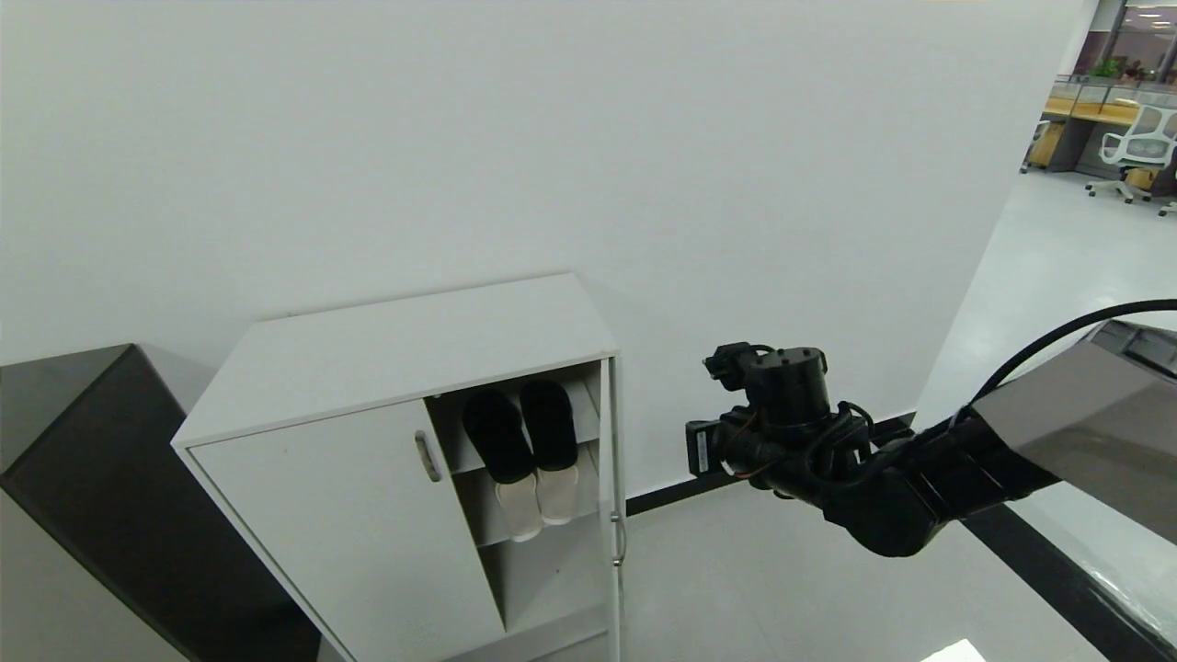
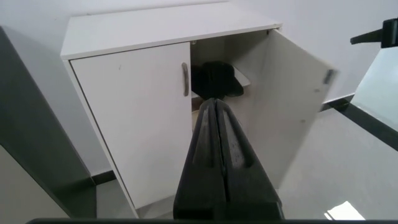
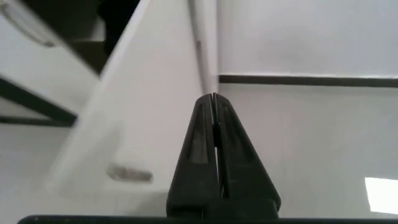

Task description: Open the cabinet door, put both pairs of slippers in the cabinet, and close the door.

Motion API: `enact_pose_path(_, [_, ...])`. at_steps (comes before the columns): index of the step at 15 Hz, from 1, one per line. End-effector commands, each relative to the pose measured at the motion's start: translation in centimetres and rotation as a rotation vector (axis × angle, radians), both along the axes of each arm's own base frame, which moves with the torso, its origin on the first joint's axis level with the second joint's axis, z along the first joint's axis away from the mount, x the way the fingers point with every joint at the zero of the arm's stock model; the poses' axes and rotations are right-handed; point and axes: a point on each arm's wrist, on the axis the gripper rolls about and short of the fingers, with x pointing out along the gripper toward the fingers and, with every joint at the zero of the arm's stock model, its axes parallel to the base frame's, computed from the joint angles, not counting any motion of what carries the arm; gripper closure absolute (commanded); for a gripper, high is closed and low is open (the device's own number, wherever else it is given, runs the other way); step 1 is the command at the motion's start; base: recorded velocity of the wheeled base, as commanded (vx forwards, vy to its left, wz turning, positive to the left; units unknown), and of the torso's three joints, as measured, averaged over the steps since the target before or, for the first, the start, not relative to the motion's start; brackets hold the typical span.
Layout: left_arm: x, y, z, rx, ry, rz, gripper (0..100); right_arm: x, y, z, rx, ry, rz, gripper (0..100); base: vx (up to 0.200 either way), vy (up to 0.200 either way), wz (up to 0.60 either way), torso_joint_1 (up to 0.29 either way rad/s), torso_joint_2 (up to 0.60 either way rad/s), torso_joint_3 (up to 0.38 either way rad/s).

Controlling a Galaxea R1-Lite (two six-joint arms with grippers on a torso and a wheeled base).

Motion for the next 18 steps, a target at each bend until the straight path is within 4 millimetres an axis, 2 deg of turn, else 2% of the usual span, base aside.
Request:
enact_pose_path(1, [0.0,0.0,0.0,0.0,0.0,0.001,100,-2.7,0.6,0.5,0.017,-0.012,0.069,100,0.0,0.0,0.0,0.0,0.0,0.0])
enact_pose_path(4, [0.0,0.0,0.0,0.0,0.0,0.001,100,-3.6,1.1,0.7,0.059,-0.087,0.098,100,0.0,0.0,0.0,0.0,0.0,0.0])
enact_pose_path(10, [0.0,0.0,0.0,0.0,0.0,0.001,100,-5.0,1.8,-0.3,0.046,-0.058,0.152,100,0.0,0.0,0.6,0.002,0.0,0.002])
enact_pose_path(13, [0.0,0.0,0.0,0.0,0.0,0.002,100,-6.3,1.0,-1.3,0.108,-0.055,0.329,100,0.0,0.0,0.0,0.0,0.0,0.0])
enact_pose_path(15, [0.0,0.0,0.0,0.0,0.0,0.002,100,-6.6,0.2,-2.0,0.131,-0.036,0.43,100,0.2,0.0,0.0,0.002,0.0,0.0])
enact_pose_path(18, [0.0,0.0,0.0,0.002,0.0,0.002,100,-6.3,-0.2,-2.8,0.116,-0.019,0.471,100,0.2,0.0,0.0,-0.002,0.0,0.007])
